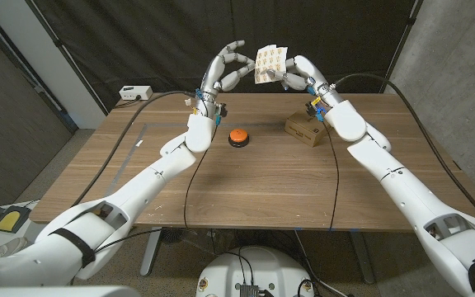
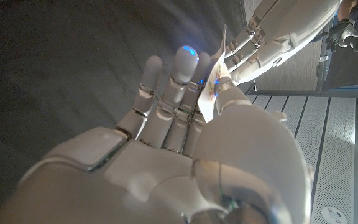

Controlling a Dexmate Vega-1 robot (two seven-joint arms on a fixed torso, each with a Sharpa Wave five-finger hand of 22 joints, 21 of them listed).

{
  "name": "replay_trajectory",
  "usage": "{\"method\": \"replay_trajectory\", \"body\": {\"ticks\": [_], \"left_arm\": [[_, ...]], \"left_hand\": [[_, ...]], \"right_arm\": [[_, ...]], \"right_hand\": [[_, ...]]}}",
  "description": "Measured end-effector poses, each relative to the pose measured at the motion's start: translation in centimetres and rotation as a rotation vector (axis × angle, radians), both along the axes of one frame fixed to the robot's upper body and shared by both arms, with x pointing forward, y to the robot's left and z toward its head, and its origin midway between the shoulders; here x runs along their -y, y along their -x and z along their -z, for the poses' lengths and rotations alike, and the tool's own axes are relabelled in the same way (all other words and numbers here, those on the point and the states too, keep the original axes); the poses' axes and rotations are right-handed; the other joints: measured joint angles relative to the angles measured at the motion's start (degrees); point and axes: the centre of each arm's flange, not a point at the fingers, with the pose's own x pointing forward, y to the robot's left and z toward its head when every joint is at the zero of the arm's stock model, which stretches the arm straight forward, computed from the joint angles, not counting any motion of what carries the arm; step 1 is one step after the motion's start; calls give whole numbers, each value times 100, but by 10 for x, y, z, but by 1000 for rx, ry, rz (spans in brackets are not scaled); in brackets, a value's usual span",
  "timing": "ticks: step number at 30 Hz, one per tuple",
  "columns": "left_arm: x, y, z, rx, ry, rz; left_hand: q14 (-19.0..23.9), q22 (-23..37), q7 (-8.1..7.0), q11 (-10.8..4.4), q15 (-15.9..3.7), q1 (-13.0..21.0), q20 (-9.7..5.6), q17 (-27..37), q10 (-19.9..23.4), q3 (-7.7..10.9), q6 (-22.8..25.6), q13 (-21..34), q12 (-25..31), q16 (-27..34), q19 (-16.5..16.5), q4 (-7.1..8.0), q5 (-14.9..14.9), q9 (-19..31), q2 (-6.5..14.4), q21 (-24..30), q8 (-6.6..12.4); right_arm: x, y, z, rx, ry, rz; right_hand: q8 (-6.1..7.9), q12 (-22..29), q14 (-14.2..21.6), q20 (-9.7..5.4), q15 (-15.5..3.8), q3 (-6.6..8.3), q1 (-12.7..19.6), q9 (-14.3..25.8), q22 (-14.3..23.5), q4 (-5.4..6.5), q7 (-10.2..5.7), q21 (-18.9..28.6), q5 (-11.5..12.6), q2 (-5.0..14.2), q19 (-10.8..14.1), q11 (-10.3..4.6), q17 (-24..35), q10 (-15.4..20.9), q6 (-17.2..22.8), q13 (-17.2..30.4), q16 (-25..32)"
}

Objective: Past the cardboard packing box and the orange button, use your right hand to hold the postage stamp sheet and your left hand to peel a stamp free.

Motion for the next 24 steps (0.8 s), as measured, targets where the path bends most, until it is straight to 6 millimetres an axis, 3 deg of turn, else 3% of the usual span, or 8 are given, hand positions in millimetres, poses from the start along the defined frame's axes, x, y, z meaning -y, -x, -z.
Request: {"method": "replay_trajectory", "body": {"ticks": [4,8,12,16,21,24], "left_arm": [[1,1,0,-4,-60,-14],[0,1,-1,-8,-95,-24],[0,0,-2,-10,-125,-31],[1,0,-3,-8,-137,-34],[2,-2,-2,-6,-121,-37],[3,-4,-2,0,-97,-36]], "left_hand": [[-298,18,-41,334,184,-101,99,45,-455,-173,-682,62,-118,-77,-149,-1,113,136,-358,-34,-132],[-401,18,-91,464,286,-110,126,66,-645,-245,-1047,88,-165,-78,-236,-8,189,223,-497,-55,-182],[-401,18,-141,464,286,-100,126,72,-706,-272,-1174,115,-167,-78,-236,-6,225,282,-534,-55,-190],[-312,42,-384,291,199,57,62,80,-594,-268,-927,158,-104,-18,-172,-56,332,408,-466,-49,45],[-84,24,-444,-38,19,254,-45,98,-216,-243,-360,200,119,57,-31,-81,400,582,-330,45,444],[92,24,-441,-161,7,334,-93,98,54,-222,20,220,245,113,94,-102,401,612,-250,109,650]], "right_arm": [[-2,-1,-1,1,-2,1],[-4,-2,-2,3,-1,2],[-5,-4,-2,1,-2,2],[-7,-4,-3,5,1,0],[-10,-4,-4,15,6,-8],[-11,-3,-4,21,9,-14]], "right_hand": [[5,0,-10,0,9,0,0,19,0,0,1,0,0,0,0,0,0,0,-1,-1,0],[17,0,-9,0,9,0,0,19,0,0,8,0,-1,0,0,0,-1,0,-8,4,0],[17,0,-9,0,9,-1,0,19,0,1,8,0,-3,0,0,0,-1,0,-8,4,0],[16,0,-9,0,9,-1,0,19,-27,1,-3,0,-4,0,0,0,-1,0,4,4,0],[16,0,-8,0,8,-1,0,37,-27,1,-4,0,-5,0,1,0,-1,0,6,4,0],[15,0,-8,0,8,-1,0,45,-27,1,-5,0,-5,0,1,0,-1,0,7,4,0]]}}
